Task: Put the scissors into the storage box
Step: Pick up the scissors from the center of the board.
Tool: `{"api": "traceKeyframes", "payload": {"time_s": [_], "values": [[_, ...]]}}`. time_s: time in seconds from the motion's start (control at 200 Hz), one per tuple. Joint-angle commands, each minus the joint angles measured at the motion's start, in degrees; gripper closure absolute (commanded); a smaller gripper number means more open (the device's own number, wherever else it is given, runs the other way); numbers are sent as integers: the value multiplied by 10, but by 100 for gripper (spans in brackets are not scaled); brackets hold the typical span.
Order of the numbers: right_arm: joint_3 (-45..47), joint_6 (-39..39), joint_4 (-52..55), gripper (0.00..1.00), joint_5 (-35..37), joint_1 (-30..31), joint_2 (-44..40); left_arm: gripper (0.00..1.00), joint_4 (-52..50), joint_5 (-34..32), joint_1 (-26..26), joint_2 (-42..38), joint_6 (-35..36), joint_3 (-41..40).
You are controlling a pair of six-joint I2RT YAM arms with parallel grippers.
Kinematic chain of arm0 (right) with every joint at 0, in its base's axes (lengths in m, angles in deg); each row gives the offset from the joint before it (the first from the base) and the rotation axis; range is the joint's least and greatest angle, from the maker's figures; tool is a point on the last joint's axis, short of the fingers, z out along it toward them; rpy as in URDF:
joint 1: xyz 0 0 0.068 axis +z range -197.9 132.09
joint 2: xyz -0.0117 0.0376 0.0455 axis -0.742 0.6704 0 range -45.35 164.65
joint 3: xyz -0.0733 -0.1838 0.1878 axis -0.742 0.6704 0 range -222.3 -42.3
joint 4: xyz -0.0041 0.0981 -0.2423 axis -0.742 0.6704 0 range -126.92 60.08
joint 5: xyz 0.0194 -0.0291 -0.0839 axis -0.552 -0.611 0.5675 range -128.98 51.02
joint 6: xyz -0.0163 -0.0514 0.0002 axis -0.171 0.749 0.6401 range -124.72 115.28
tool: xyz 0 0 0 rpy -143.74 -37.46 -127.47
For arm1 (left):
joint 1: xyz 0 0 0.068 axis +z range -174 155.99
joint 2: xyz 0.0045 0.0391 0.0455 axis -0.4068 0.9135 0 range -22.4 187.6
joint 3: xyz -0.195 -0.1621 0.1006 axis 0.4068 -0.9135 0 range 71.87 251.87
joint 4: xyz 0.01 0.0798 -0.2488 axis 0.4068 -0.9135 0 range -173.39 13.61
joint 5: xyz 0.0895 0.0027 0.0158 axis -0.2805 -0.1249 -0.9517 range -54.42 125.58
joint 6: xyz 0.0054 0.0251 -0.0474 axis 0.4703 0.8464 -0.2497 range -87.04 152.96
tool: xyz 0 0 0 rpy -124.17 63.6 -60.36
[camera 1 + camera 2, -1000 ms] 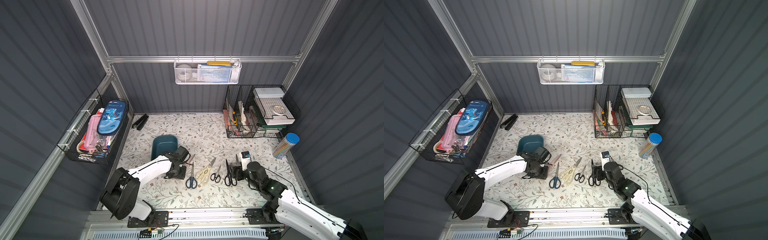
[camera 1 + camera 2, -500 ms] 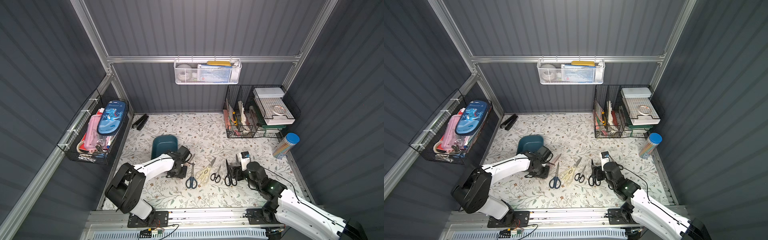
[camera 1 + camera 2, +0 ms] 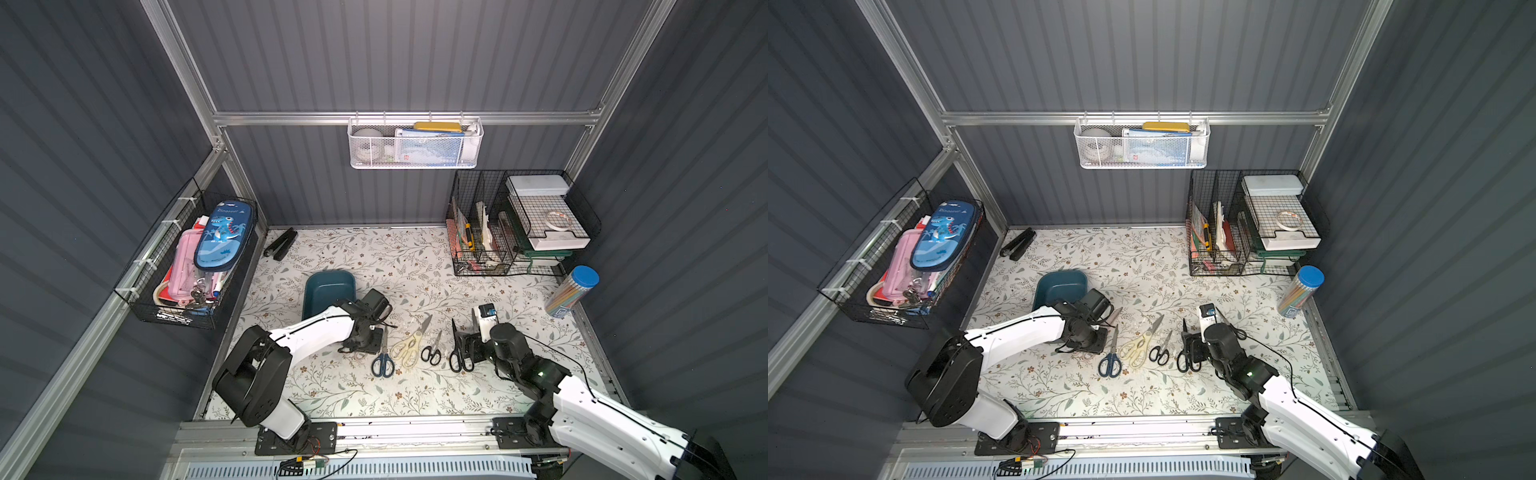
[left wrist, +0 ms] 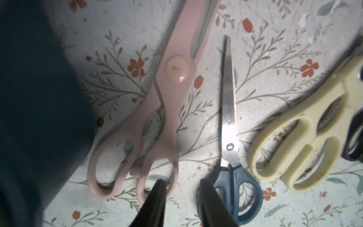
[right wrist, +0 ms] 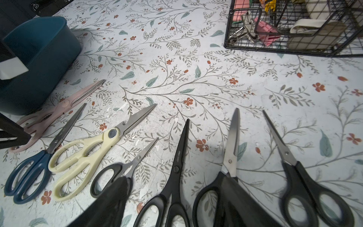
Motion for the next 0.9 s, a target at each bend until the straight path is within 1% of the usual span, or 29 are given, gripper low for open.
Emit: {"api": "traceKeyframes", "payload": {"time_s": [0.0, 0.175, 0.32, 0.365, 0.43, 0.475, 0.515, 0.56, 0.61, 0.635, 0.761, 0.831, 0.896], "values": [[-15, 7, -9, 20, 12, 4, -4, 65, -4, -7, -2, 15, -11, -9], [-16, 7, -9, 20, 14, 5, -3, 65, 3, 2, -4, 37, -4, -16], [-15, 7, -10, 20, 18, 5, -5, 68, 12, 0, -12, 58, -6, -24], [-14, 7, -10, 20, 19, 5, -7, 75, 12, -5, -13, 61, -8, -25], [-13, 7, -10, 20, 19, 5, -10, 78, 12, -13, -15, 63, -10, -22], [-13, 7, -10, 20, 21, 5, -12, 86, 10, -16, -16, 65, -10, -17], [-12, 8, -10, 20, 22, 6, -14, 91, 8, -19, -17, 67, -9, -10], [-12, 7, -9, 20, 24, 6, -15, 96, 8, -19, -20, 68, -6, -3], [-12, 7, -9, 20, 24, 5, -16, 98, 8, -18, -23, 72, -5, 5], [-11, 6, -9, 19, 25, 6, -18, 100, 8, -17, -25, 73, -5, 11], [-10, 5, -6, 19, 31, 6, -24, 100, -14, -16, -40, 87, -2, 55], [-8, 4, -4, 20, 37, 6, -29, 100, -40, -13, -48, 88, 3, 106], [-7, 3, -3, 20, 41, 6, -33, 100, -65, -25, -57, 79, 4, 161]]}}
